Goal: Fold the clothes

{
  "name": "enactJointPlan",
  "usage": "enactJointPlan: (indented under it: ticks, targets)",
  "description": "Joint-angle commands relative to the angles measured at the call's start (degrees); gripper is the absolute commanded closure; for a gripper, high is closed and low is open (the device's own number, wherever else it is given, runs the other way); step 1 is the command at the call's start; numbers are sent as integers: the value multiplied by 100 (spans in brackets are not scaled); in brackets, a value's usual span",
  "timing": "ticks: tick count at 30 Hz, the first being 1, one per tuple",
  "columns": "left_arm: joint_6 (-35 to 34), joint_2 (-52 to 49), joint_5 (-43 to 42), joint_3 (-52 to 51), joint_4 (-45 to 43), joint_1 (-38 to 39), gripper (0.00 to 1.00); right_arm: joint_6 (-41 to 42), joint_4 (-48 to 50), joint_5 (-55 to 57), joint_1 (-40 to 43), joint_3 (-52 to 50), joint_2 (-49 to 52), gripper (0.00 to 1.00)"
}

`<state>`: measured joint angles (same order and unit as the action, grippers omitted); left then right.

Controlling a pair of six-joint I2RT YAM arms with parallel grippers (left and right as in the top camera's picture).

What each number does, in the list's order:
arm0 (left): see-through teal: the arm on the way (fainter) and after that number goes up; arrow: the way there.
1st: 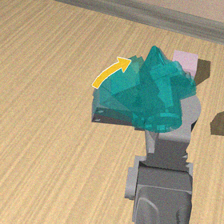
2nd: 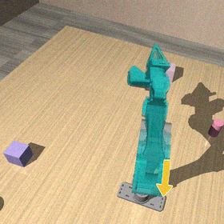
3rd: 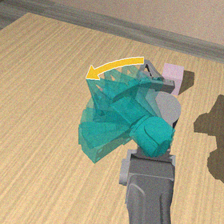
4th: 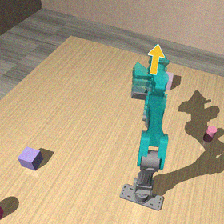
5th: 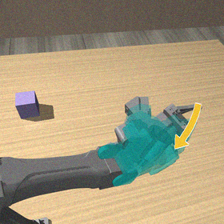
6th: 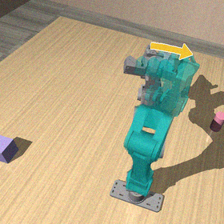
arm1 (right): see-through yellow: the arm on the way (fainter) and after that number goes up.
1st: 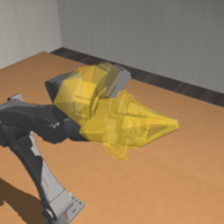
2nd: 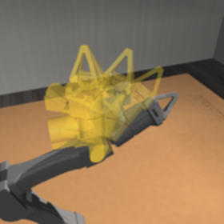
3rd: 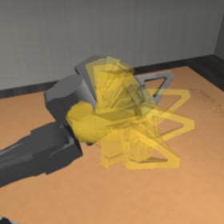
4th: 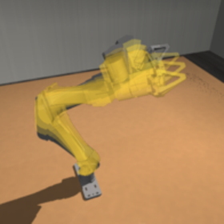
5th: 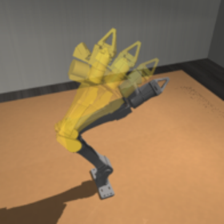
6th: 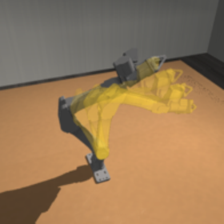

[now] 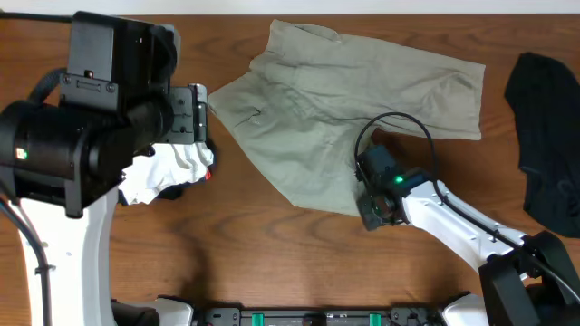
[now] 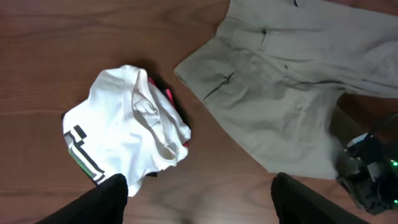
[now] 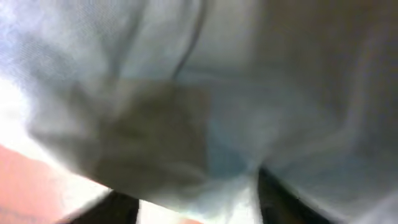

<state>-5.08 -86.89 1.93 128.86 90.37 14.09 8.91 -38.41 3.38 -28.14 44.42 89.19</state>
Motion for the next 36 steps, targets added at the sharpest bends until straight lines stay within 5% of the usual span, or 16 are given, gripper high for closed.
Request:
enactJointPlan:
  ticks: [1, 3, 11, 17, 31, 36]
  targets:
    - [13, 28, 72, -28, -9, 0, 24, 162, 37, 267, -13, 39, -79, 83]
    - [15, 28, 72, -28, -9, 0, 23, 227, -197, 251, 37, 212, -85, 98]
    - [15, 28, 70, -28, -33, 0, 19, -92, -2966, -763, 275, 2262, -398, 99]
    - [15, 28, 70, -28, -136, 0, 19, -133, -3873, -881, 282, 3161, -444, 99]
    - [13, 28, 70, -28, -155, 0, 18, -136, -2216, -417, 1486, 3152, 404, 97]
    - [13, 31, 70, -28, -157, 0, 18, -343, -1475, -514, 1733, 3154, 1182, 67]
